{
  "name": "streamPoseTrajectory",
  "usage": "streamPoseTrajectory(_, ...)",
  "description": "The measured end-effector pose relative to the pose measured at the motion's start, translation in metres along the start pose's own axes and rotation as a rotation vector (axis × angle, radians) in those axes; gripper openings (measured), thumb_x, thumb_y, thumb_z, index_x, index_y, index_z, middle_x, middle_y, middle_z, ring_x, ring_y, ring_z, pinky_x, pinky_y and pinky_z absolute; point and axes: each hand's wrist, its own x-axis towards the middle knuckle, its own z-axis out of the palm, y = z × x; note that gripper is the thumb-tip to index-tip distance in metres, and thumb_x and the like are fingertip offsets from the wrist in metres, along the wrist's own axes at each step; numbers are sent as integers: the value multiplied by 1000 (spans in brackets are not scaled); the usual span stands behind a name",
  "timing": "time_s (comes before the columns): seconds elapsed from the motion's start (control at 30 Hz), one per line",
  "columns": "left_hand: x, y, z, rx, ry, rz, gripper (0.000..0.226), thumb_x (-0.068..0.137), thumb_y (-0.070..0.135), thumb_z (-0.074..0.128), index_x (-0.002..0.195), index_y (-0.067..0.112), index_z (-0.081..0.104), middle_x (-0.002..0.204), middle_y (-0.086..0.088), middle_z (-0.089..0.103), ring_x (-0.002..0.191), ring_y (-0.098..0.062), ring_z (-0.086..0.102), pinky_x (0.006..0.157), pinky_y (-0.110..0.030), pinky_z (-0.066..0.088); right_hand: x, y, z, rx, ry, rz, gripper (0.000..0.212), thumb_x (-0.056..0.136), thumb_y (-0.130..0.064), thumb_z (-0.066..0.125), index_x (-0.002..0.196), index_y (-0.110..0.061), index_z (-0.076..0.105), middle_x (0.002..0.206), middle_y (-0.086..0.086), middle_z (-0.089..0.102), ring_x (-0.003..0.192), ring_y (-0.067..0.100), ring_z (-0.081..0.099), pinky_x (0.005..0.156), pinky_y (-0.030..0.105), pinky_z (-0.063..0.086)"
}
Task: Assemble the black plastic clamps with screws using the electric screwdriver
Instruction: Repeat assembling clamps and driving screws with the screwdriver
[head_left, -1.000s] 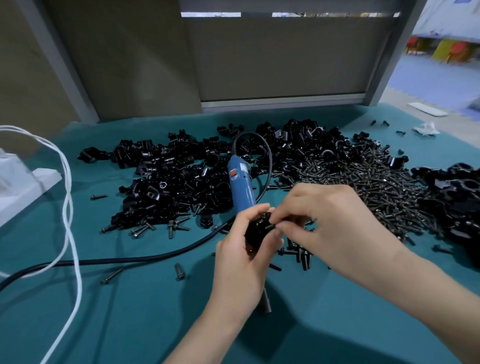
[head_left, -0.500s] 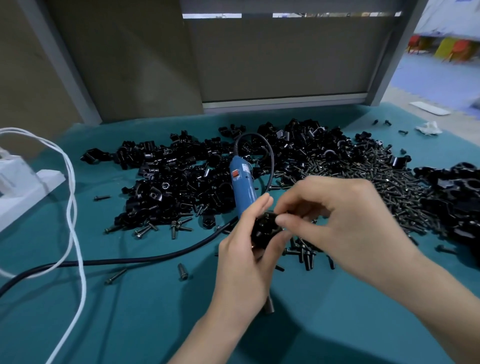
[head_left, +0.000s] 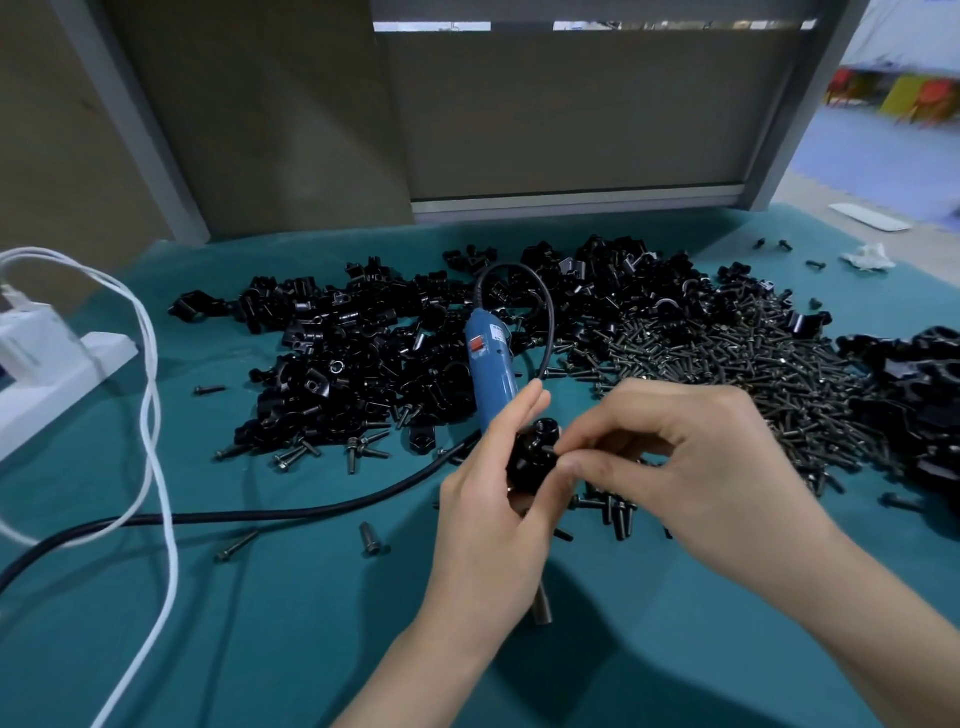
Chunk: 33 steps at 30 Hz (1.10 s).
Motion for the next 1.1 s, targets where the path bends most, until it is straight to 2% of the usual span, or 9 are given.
streamPoseTrajectory(0.17,1,-1,-2,39,22,32,54,80,44,58,132,50,44,134,18,58,119,-9,59,81,-12,49,-1,1,7,10,-4,-26,10,73,-7,81,78,-13,76,71,-7,67,68,7,63,65,10,46)
streamPoseTrajectory(0.3,2,-2,-2,90,31,42,49,87,48,60,134,49,45,133,21,57,119,-4,58,83,-11,49,0,4,8,96,17,25,9,74,-7,80,77,-15,75,70,-7,67,69,10,65,65,14,49)
streamPoseTrajectory(0.43,1,-5,-2,189,8,89,58,89,21,64,140,39,43,132,17,58,112,-12,63,87,-31,55,-2,7,12,146,7,35,9,74,-8,80,79,-15,75,70,-6,67,69,15,65,65,20,52)
streamPoseTrajectory(0.57,2,-1,-4,157,-50,117,62,89,27,53,144,47,32,140,25,49,118,-10,59,92,-35,53,-2,10,16,135,100,65,14,72,-13,81,77,-20,69,74,-6,63,67,16,63,62,22,52)
streamPoseTrajectory(0.63,2,2,-5,50,-71,121,59,91,25,41,146,42,29,143,25,46,120,-2,55,94,-28,49,-2,12,14,228,137,131,12,71,-21,78,75,-20,67,68,-2,63,59,16,63,58,25,54)
streamPoseTrajectory(0.73,2,2,-4,-16,-77,117,49,98,12,33,139,39,41,146,21,45,135,-6,43,107,-44,42,-1,15,10,453,129,219,17,65,-25,75,75,-13,69,64,4,67,56,17,68,57,22,55)
streamPoseTrajectory(0.9,5,3,-2,-59,-47,110,38,98,23,48,132,38,56,153,22,34,143,-8,32,107,-51,41,0,22,10,726,165,302,8,61,-17,75,69,-15,74,62,4,67,55,15,66,55,20,53)
streamPoseTrajectory(1.0,7,4,-4,-137,-41,69,39,93,30,56,129,46,56,132,20,52,130,-13,49,103,-47,45,-2,25,11,781,157,308,11,59,-21,76,69,-17,75,63,5,67,54,14,65,54,19,52)
streamPoseTrajectory(1.1,8,7,-4,-244,-47,-15,42,85,27,62,121,49,60,106,17,65,110,-9,62,97,-32,50,-2,25,11,780,162,309,14,57,-23,77,69,-16,75,63,6,67,53,14,63,52,20,51)
